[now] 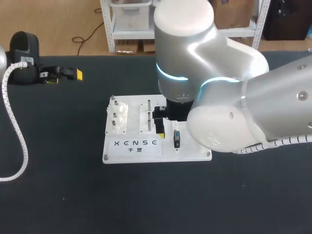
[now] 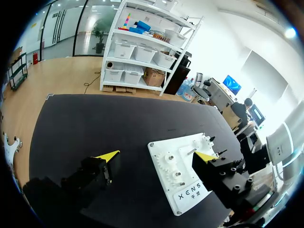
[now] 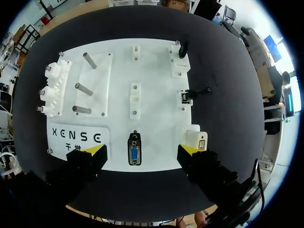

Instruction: Insert the USB connector, Ethernet cable, and multi-pin plug into their matching sockets one by one.

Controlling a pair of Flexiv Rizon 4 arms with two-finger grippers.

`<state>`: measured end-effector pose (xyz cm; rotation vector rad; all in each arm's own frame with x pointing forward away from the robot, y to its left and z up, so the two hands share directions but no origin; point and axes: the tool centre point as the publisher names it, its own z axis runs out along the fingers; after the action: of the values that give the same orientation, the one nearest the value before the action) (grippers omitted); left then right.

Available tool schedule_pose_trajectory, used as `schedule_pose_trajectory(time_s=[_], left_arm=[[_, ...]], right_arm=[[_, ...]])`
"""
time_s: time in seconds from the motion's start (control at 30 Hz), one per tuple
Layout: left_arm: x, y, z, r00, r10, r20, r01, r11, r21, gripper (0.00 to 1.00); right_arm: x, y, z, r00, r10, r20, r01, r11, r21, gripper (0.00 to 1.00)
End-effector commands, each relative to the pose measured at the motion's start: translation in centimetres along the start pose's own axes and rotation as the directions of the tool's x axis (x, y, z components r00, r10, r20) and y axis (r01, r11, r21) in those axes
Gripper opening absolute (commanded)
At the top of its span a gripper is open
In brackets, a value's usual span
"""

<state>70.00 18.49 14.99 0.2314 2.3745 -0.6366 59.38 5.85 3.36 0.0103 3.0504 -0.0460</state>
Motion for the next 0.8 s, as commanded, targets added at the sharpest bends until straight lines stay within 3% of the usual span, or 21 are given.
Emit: schedule_pose_trajectory(time_s=[0.03, 0.17, 0.57, 0.8], left_arm=[[0.0, 0.0, 0.0, 1.000, 0.000, 0.000, 0.000, 1.000, 0.000, 1.00], [0.0, 0.0, 0.0, 1.000, 0.000, 0.000, 0.000, 1.000, 0.000, 1.00], [0.0, 0.0, 0.0, 1.000, 0.000, 0.000, 0.000, 1.000, 0.000, 1.00], [0.0, 0.0, 0.0, 1.000, 0.000, 0.000, 0.000, 1.000, 0.000, 1.00]], right_arm=[[-0.3, 0.1, 0.3, 1.000, 0.004, -0.006, -0.004, 1.000, 0.004, 0.67], [-0.4, 0.2, 0.4, 1.000, 0.009, -0.018, -0.009, 1.000, -0.001, 0.49], [-0.4, 1.1, 0.9, 0.999, -0.009, -0.038, 0.009, 1.000, -0.010, 0.44], [-0.2, 1.2, 1.1, 0.999, -0.014, -0.050, 0.013, 1.000, -0.022, 0.35]])
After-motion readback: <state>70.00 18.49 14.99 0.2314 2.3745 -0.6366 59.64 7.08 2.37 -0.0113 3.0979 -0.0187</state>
